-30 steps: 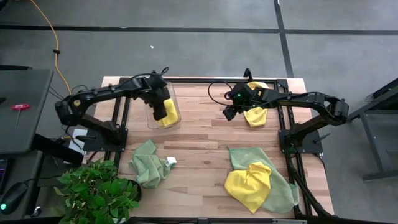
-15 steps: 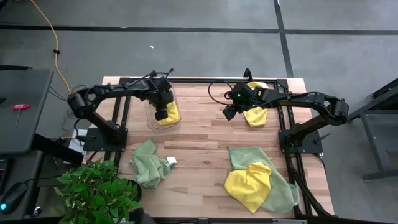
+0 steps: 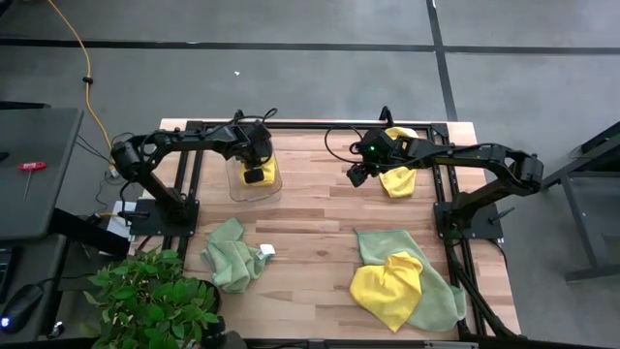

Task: Fold microfiber towels
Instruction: Put the top left folded yellow towel into the transparent bin

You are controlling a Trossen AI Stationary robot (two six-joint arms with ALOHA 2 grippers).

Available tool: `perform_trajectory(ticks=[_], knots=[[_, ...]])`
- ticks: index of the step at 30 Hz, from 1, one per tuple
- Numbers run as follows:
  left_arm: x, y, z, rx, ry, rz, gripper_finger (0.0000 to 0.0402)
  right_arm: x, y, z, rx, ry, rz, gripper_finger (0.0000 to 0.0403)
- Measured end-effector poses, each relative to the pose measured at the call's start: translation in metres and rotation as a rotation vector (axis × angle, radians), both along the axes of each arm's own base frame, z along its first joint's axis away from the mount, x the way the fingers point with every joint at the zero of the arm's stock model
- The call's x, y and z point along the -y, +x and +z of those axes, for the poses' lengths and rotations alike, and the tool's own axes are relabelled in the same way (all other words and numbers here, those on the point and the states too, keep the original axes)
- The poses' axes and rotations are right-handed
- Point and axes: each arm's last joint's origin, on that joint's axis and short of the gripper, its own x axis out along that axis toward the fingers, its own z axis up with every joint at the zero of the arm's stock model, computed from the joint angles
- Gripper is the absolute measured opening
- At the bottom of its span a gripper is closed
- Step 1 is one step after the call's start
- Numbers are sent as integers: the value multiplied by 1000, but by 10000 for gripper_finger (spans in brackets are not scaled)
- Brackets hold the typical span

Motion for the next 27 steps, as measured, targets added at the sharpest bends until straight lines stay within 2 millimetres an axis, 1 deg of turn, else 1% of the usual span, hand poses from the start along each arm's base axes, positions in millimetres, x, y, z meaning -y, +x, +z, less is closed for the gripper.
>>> perform_trajectory(ticks=[4, 9, 14, 18, 21, 23, 25, 27], knots=[[0, -1, 1, -15, 16, 11, 101, 0, 0, 0, 0, 0, 0, 224], [1, -4, 10, -21, 54, 30, 162, 0, 0, 0, 0, 0, 0, 224], [1, -4, 35, 3, 93, 36, 216, 0, 0, 0, 0, 0, 0, 224], [2, -6, 53, 32, 126, 44, 241, 0, 0, 0, 0, 0, 1, 224], [6, -8, 61, 104, 96, 82, 243, 0, 0, 0, 0, -1, 1, 224], [8, -8, 61, 172, 35, 116, 233, 0, 0, 0, 0, -1, 2, 224], [9, -7, 61, 220, -10, 153, 208, 0, 0, 0, 0, -1, 2, 224], [11, -7, 55, 233, -21, 165, 164, 0, 0, 0, 0, -1, 2, 224]])
